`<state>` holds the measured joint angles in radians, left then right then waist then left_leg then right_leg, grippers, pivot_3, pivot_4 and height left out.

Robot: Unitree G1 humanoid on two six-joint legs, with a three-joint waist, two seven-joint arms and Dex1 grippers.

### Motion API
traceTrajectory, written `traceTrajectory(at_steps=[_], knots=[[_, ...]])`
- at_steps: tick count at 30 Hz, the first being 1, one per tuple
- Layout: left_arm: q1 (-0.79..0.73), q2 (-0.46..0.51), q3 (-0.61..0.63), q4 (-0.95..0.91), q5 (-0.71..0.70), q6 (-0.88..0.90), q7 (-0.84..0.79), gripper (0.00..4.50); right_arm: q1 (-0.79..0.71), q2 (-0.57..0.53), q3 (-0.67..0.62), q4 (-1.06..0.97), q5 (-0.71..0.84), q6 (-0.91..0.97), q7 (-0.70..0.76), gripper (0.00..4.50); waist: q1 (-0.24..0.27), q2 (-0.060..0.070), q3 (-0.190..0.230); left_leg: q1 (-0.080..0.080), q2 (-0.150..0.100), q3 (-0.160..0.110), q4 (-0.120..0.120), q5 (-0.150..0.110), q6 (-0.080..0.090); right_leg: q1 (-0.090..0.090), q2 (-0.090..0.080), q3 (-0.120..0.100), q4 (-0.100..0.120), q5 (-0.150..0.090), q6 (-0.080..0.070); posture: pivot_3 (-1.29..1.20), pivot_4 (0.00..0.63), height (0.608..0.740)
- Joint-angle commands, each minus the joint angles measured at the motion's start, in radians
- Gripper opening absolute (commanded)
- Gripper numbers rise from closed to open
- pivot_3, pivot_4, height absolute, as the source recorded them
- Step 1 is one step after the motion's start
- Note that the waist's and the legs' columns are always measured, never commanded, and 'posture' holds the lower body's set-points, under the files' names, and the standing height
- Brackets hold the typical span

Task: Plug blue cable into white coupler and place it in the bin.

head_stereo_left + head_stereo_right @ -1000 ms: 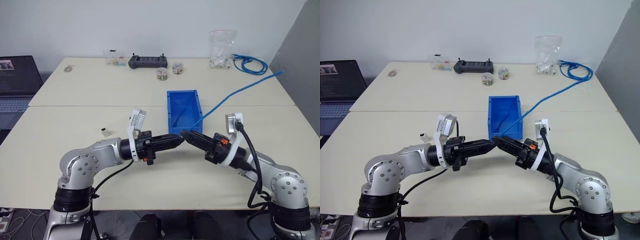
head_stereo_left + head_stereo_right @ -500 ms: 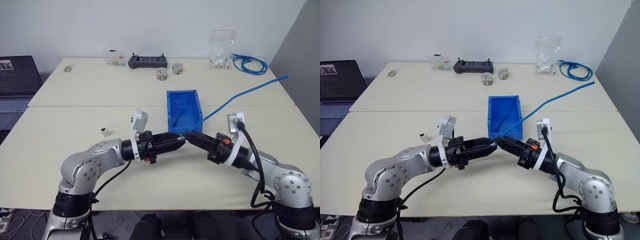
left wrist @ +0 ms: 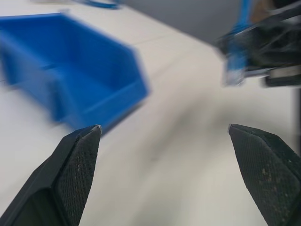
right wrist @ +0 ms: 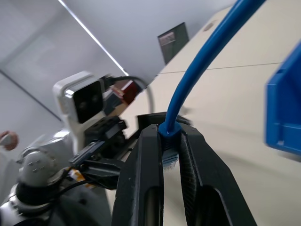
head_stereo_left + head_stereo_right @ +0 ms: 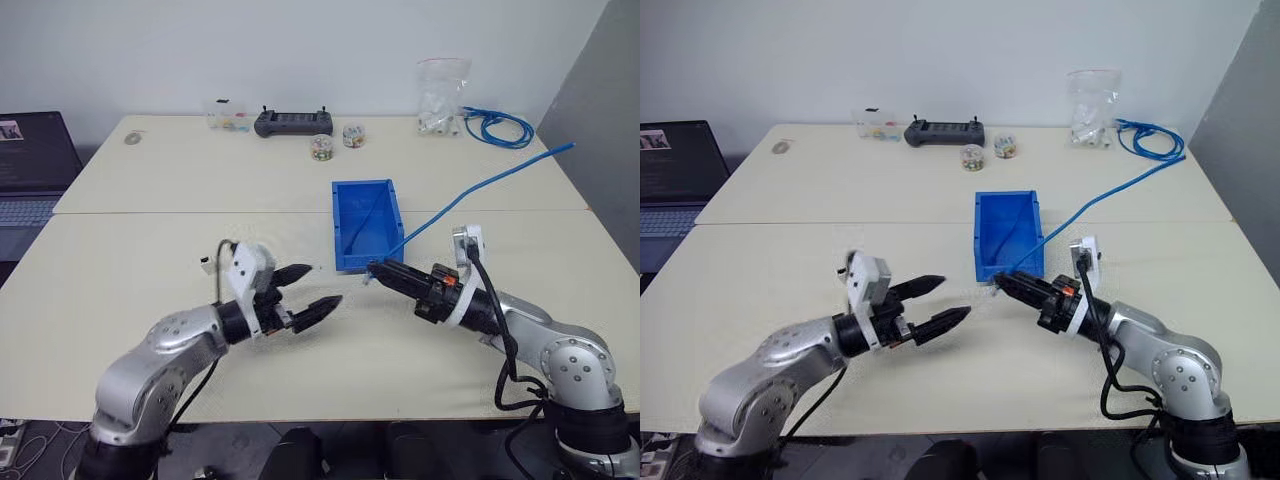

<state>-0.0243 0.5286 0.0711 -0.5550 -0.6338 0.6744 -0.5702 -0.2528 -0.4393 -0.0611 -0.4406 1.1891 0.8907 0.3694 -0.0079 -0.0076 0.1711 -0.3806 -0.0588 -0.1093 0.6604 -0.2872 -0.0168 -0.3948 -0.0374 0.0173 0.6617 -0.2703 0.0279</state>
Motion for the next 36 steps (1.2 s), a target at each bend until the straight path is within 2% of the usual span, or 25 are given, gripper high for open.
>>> traceTrajectory(at_steps=[1,4,7,10,13,16,24,29,36], knots=[[0.184,-0.042,0.039,-0.077,0.202,-0.179,0.140,4.50,-0.010,-0.002,-0.015,-0.001,-0.026,-0.030,0.035,0.18,0.003,0.000,0.000,-0.001,0.000,-0.001,0.000,0.000,0.000,-0.001,0.000,-0.001,0.000,0.000,0.000,0.00,0.150,0.740],[0.285,-0.100,0.062,-0.057,0.363,-0.269,0.288,4.50,-0.014,-0.002,-0.008,0.009,-0.048,-0.033,0.049,0.18,0.006,0.000,0.000,-0.001,0.000,0.001,0.000,0.000,0.000,0.000,-0.001,0.001,-0.001,0.000,0.000,0.00,0.150,0.740],[0.321,-0.148,0.085,-0.031,0.464,-0.264,0.410,4.50,-0.020,-0.003,-0.004,0.018,-0.064,-0.032,0.064,0.16,0.015,-0.001,0.000,-0.002,0.000,0.000,0.000,0.000,0.001,0.000,-0.001,-0.001,-0.002,0.000,0.000,0.00,0.150,0.740],[0.278,-0.216,0.110,0.018,0.507,-0.152,0.531,4.50,-0.032,0.000,-0.001,0.030,-0.081,-0.029,0.078,0.16,0.022,0.000,0.000,-0.002,0.000,-0.001,0.000,0.000,0.001,0.000,-0.001,-0.002,-0.002,0.000,0.001,0.00,0.150,0.740],[0.196,-0.227,0.101,0.046,0.543,-0.068,0.572,4.50,-0.043,0.005,0.002,0.036,-0.089,-0.025,0.083,0.16,0.023,-0.001,0.001,-0.001,0.000,-0.002,0.001,0.000,0.002,0.000,0.000,-0.003,-0.002,0.000,0.004,0.00,0.150,0.740],[0.050,-0.243,0.122,0.111,0.531,0.039,0.602,4.50,-0.052,0.012,0.003,0.036,-0.093,-0.021,0.086,0.16,0.025,-0.002,0.001,-0.001,0.000,-0.002,0.001,0.001,0.003,0.000,0.001,-0.004,0.000,0.001,0.003,0.00,0.150,0.740],[-0.202,-0.275,0.207,0.262,0.483,0.198,0.625,4.50,-0.057,0.020,-0.001,0.028,-0.099,-0.012,0.083,0.16,0.009,-0.002,0.001,-0.001,0.000,-0.001,0.001,0.002,0.002,-0.001,0.001,-0.003,0.001,0.005,0.000,0.00,0.150,0.740],[-0.277,-0.274,0.230,0.321,0.474,0.217,0.622,4.50,-0.050,0.021,-0.009,0.018,-0.097,-0.011,0.072,0.16,0.005,-0.002,0.001,-0.002,0.000,0.000,0.001,0.003,0.000,-0.001,0.000,-0.002,0.001,0.005,0.000,0.00,0.150,0.740],[-0.292,-0.295,0.230,0.328,0.471,0.237,0.632,4.50,-0.042,0.021,-0.013,0.007,-0.092,-0.011,0.062,0.16,0.005,-0.002,0.001,-0.002,-0.001,0.000,0.001,0.004,-0.002,-0.001,0.000,-0.002,0.001,0.005,0.000,0.00,0.150,0.740]])
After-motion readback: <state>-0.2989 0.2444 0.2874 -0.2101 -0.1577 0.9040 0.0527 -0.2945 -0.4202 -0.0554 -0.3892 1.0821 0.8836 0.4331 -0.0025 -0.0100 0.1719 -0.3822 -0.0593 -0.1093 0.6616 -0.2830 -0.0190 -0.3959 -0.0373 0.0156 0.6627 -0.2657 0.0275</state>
